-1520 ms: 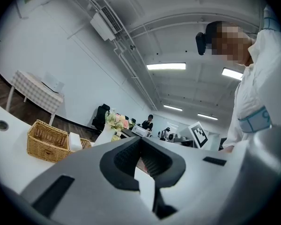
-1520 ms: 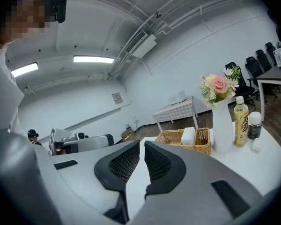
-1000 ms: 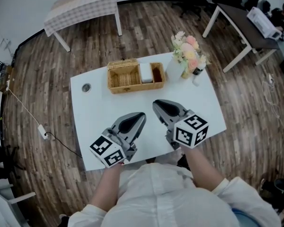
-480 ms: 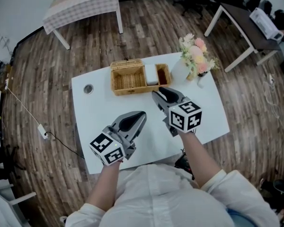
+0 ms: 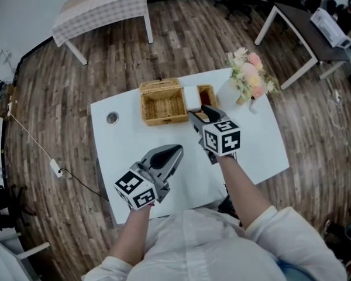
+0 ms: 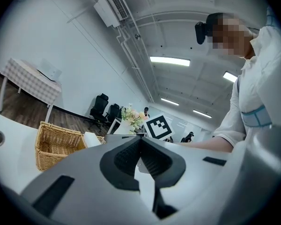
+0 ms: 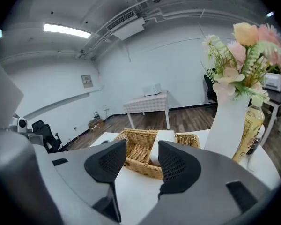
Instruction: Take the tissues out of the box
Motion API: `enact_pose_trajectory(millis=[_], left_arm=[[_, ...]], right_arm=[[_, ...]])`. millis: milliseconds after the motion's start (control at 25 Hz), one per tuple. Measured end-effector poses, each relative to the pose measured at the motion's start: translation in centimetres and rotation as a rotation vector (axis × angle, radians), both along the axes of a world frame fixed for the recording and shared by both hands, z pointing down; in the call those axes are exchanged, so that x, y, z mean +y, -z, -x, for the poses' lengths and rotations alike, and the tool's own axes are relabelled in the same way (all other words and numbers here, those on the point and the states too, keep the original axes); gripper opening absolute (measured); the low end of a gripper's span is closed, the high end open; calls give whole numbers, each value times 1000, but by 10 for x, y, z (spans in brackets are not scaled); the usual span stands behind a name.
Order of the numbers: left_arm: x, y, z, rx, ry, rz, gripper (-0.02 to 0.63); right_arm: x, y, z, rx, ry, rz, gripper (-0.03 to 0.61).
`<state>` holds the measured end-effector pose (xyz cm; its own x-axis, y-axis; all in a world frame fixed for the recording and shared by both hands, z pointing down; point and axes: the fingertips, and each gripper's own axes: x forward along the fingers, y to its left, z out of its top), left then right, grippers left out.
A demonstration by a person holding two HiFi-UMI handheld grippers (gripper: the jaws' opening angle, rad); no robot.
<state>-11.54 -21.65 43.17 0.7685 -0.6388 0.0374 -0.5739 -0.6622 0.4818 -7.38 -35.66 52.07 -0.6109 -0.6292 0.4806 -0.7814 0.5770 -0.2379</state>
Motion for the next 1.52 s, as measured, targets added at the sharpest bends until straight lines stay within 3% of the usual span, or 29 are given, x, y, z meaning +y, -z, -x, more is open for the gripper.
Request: enact_pose_trajectory(millis=[520,1280,1520], left_arm=[[-24,-14,6,-12,-36,18,2],[-42,-39,17,-10,-50,70,2],[-43,-43,16,3,-45,86,2]], right_arm=[[-26,-32,5,70,-58,43,233],[-55,-85,3,262,-136,119,276],[-53,-94,9,276,-115,142,276]])
